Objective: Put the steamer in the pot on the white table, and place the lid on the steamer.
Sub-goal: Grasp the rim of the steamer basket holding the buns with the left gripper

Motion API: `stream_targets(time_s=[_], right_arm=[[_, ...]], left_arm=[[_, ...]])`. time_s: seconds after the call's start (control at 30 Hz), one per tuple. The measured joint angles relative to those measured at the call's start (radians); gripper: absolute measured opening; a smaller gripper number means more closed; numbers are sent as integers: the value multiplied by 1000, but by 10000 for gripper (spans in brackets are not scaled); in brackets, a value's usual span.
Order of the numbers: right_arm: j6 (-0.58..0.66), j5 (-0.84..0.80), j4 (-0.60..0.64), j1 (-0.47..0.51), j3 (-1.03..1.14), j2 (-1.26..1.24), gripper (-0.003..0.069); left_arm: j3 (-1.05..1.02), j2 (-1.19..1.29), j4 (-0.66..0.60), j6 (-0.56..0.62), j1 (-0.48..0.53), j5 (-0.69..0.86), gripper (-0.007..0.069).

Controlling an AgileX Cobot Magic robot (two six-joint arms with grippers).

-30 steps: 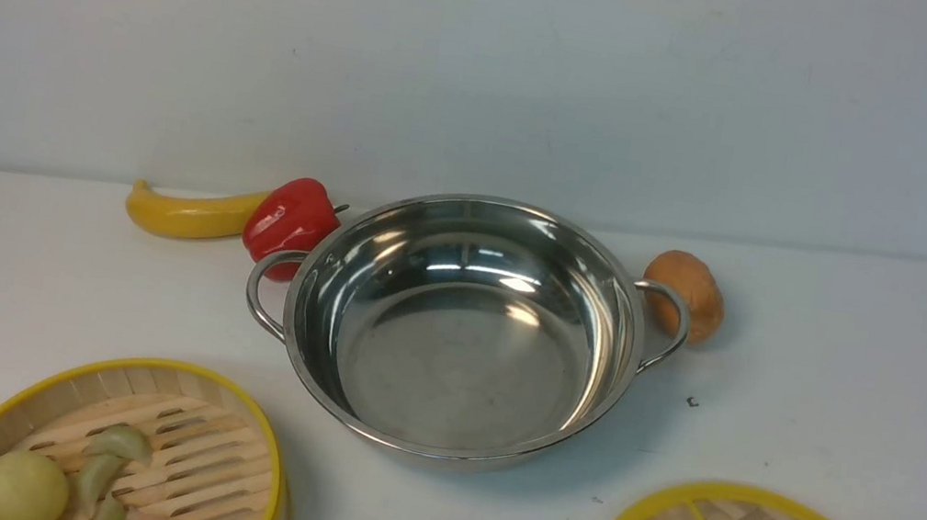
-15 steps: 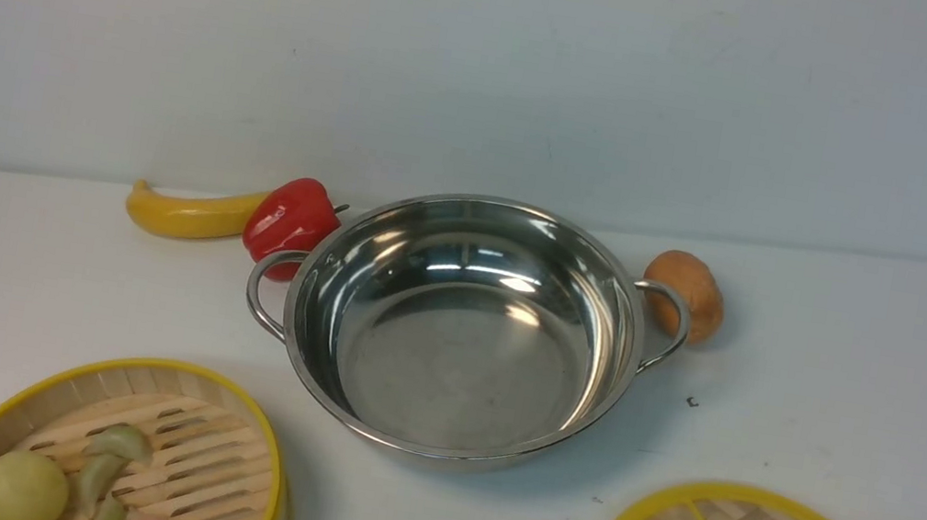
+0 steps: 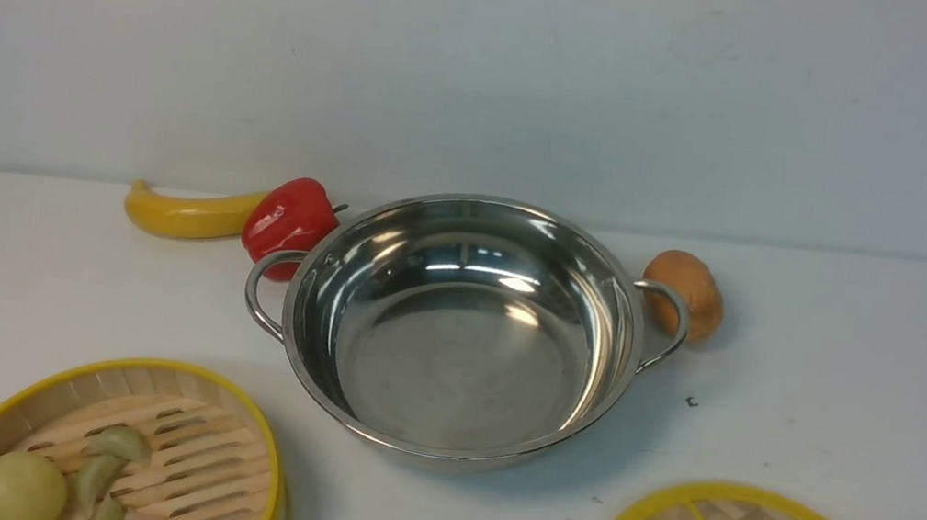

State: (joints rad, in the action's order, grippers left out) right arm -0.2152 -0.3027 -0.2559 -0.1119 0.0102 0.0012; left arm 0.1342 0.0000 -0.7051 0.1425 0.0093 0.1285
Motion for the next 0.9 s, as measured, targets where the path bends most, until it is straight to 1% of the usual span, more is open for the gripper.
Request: stream_targets(time_s=[0.03, 0.07, 0.13, 0.17, 0.2, 0.27, 0.33, 0.4, 0.43, 0.5, 0.6, 0.67, 0.77, 0.8, 0.83, 0.9], right_arm=[[0, 0, 0, 0, 0, 0, 245], [0, 0, 0, 0, 0, 0, 245], [0, 1, 0, 0, 0, 0, 245], [0, 1, 0, 0, 0, 0, 245], [0, 2, 0, 0, 0, 0, 245], [0, 2, 0, 0, 0, 0, 245], [0, 2, 0, 0, 0, 0, 245], [0, 2, 0, 0, 0, 0, 246], [0, 2, 0, 0, 0, 0, 246], [0, 2, 0, 0, 0, 0, 246], [0, 2, 0, 0, 0, 0, 246], [0, 2, 0, 0, 0, 0, 246], [0, 2, 0, 0, 0, 0, 246], [0, 2, 0, 0, 0, 0, 246], [0, 2, 0, 0, 0, 0, 246], [-1, 2, 0, 0, 0, 0, 246]], left_arm=[[29, 2, 9, 5, 0, 40, 241], [80, 13, 23, 12, 0, 112, 241], [194, 70, 55, 19, 0, 293, 241], [194, 70, 59, 19, 0, 293, 241], [266, 136, 80, 24, 0, 437, 241], [363, 227, 106, 44, 0, 603, 241], [455, 355, 130, 124, 0, 792, 241], [512, 460, 143, 207, 0, 900, 241], [536, 530, 145, 278, 0, 939, 241], [571, 643, 146, 390, 0, 954, 241], [607, 785, 146, 480, 0, 948, 241], [642, 890, 146, 519, 0, 953, 242], [708, 1026, 147, 572, 0, 990, 265], [713, 1036, 148, 576, 0, 992, 270], [751, 1111, 163, 583, 0, 999, 290], [782, 1186, 187, 569, 0, 987, 315]])
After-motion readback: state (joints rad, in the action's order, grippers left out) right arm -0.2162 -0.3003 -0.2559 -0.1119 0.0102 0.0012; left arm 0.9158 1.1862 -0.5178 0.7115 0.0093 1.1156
